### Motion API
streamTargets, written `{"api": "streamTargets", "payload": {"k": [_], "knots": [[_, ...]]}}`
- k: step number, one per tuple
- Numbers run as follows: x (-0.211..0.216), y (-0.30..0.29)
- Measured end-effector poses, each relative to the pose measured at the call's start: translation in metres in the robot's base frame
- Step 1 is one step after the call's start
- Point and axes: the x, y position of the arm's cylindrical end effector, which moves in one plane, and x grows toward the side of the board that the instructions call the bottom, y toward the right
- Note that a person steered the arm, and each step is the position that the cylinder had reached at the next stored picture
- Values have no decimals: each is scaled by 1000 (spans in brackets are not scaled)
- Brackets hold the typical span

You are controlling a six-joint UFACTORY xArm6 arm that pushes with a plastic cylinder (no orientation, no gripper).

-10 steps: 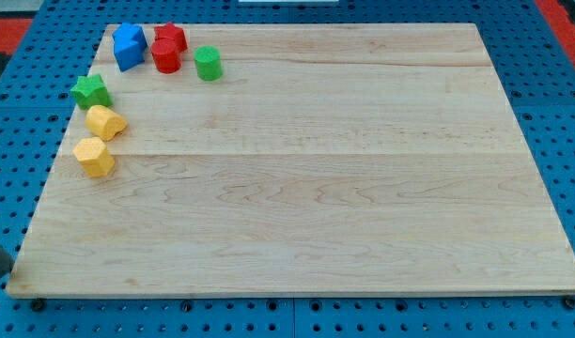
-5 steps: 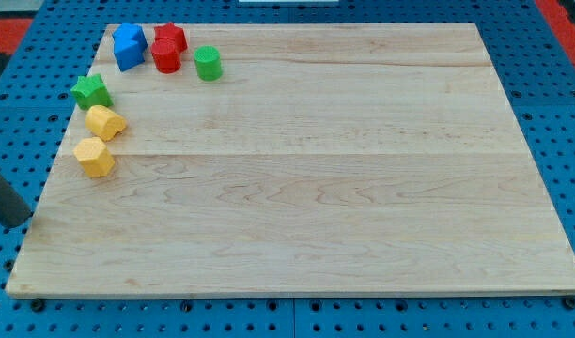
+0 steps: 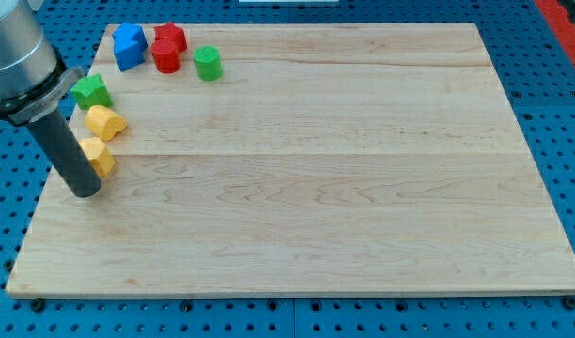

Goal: Keep arm in between green star and yellow heart

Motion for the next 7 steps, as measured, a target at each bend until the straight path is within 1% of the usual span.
{"api": "streamTargets", "payload": {"k": [1,2,3,4,5,6,7], "knots": [[0,32],[34,43],[90,11],[119,-27],[121,-44],[114,-77],[110,-78]]}}
